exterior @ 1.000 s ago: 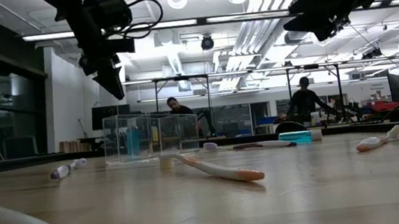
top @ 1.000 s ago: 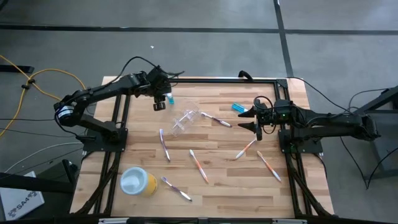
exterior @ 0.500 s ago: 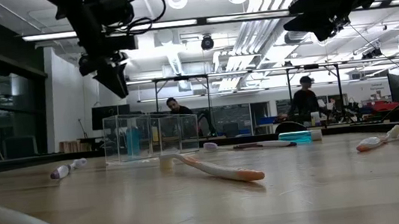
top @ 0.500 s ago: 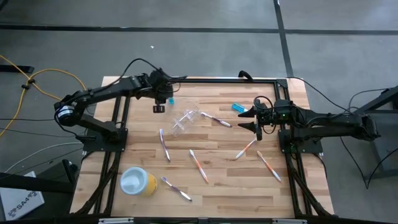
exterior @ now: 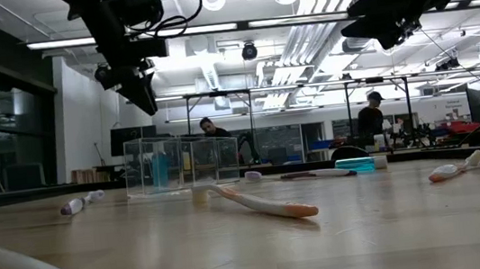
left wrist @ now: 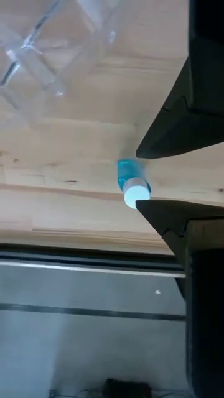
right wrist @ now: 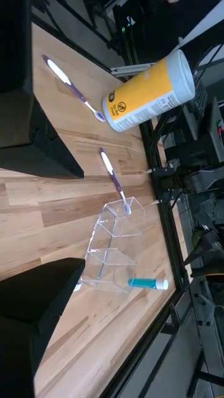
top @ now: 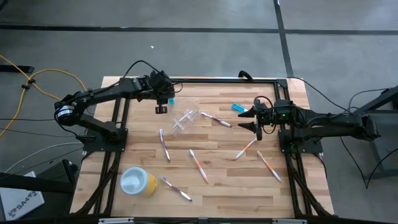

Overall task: Pick & Place toothbrushing station
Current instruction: Put the left blue mouthwash into the transparent organizer

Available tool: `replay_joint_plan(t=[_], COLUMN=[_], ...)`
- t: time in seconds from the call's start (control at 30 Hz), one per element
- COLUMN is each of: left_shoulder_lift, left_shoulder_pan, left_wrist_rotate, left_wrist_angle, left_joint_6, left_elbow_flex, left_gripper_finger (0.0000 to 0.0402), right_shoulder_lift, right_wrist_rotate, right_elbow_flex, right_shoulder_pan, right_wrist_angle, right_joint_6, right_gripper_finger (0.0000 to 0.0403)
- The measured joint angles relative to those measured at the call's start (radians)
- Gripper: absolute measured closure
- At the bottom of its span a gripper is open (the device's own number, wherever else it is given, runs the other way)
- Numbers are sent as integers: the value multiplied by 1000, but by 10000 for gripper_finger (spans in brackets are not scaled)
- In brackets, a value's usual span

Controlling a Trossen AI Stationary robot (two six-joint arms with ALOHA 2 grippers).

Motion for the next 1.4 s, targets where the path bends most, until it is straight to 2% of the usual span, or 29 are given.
replay_joint_plan(t=[0.1, 0.2, 0.33, 0.43, 0.63, 0.77, 0.93, 1.13, 1.23, 1.4], left_shoulder_lift=[0, 0, 0, 0, 0, 16, 73, 152, 160, 151], left_shoulder_pan=[1, 17, 64, 115, 181, 185, 163, 123, 109, 109], left_wrist_rotate=[-12, 1, 108, 199, 209, 227, 221, 113, 76, 75], left_wrist_angle=[0, -29, -80, -116, -120, -116, -115, -116, -116, -116], left_joint_6=[-98, -127, -126, -100, -9, 56, 68, 101, 101, 92], left_elbow_flex=[0, 0, 0, 0, 0, 0, 0, 2, 16, 51], left_gripper_finger=[291, 291, 291, 291, 291, 291, 291, 291, 291, 291], right_shoulder_lift=[0, 0, 0, 0, 0, 0, 0, 0, 0, 0], right_wrist_rotate=[0, 0, 8, 8, 8, 8, 8, 8, 8, 8], right_elbow_flex=[0, 0, 0, 0, 0, 0, 0, 0, 0, 0], right_shoulder_pan=[0, 0, 0, 0, 0, 0, -1, -1, -1, -1], right_wrist_angle=[0, 0, 0, 1, 8, 10, 10, 9, 9, 9], right_joint_6=[0, 0, 0, 0, 0, 0, 0, 0, 0, 0], right_gripper_finger=[192, 192, 192, 192, 192, 192, 192, 192, 192, 192])
